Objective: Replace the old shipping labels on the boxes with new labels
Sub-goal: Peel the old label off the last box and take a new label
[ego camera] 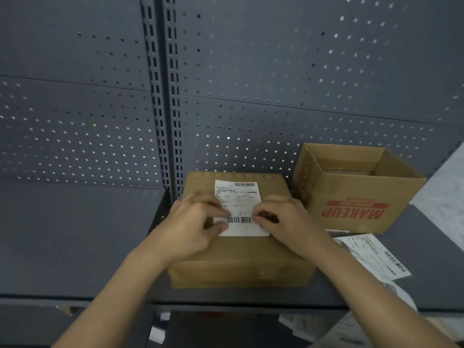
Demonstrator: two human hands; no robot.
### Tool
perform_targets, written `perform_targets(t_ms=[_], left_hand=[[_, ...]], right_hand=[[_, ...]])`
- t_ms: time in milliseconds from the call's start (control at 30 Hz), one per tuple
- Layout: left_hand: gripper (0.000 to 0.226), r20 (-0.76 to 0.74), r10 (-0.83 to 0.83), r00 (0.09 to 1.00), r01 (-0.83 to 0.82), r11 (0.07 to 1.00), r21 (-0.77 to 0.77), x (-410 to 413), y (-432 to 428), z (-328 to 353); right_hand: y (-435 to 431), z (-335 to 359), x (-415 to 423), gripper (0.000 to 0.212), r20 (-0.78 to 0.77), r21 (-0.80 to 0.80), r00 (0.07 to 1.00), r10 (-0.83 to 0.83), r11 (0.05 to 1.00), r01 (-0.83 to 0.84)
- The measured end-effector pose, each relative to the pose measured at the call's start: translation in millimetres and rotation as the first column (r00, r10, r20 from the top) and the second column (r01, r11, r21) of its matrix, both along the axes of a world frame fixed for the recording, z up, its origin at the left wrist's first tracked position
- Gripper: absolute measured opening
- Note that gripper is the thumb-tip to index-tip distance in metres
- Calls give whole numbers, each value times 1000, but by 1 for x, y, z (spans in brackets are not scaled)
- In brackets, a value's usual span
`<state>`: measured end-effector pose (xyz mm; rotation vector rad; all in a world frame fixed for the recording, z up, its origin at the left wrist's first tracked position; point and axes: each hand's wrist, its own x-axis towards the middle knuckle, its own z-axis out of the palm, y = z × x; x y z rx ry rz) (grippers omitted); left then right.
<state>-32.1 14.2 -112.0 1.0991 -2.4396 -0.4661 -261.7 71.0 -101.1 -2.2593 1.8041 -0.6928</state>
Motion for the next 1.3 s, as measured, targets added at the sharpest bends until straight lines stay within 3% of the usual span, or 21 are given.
perform_targets(t_ms=[100,267,367,500,800,1200,1300], left_hand=[[29,10,-41,999,41,999,-34,3,-3,-4],[40,-2,-110,994,110,994,-2,8,-12,-7],[24,-65,-79,995,79,997,1,5,-18,-5],[35,-69,4,998,-6,999,-34,-1,-28,-6],[42,64,74,995,-72,997,-29,-20,-68,-2],[45,143,61,988,-47,993,-104,-24,-76,-6],[52,256,79,963,-45,990,-136,-27,-69,0]], right_hand=[[-2,0,-5,16,-11,33,996,92,995,-91],[-4,4,-10,18,24,137,995,100,985,-102],[-1,5,-8,13,71,141,990,125,981,-134],[-3,4,-4,11,106,166,981,159,970,-176],[-64,4,-6,8,125,150,992,8,988,-27],[-111,-8,-2,7,-100,-15,986,-135,991,134],[-111,-4,8,10,-257,-75,954,-151,988,136]])
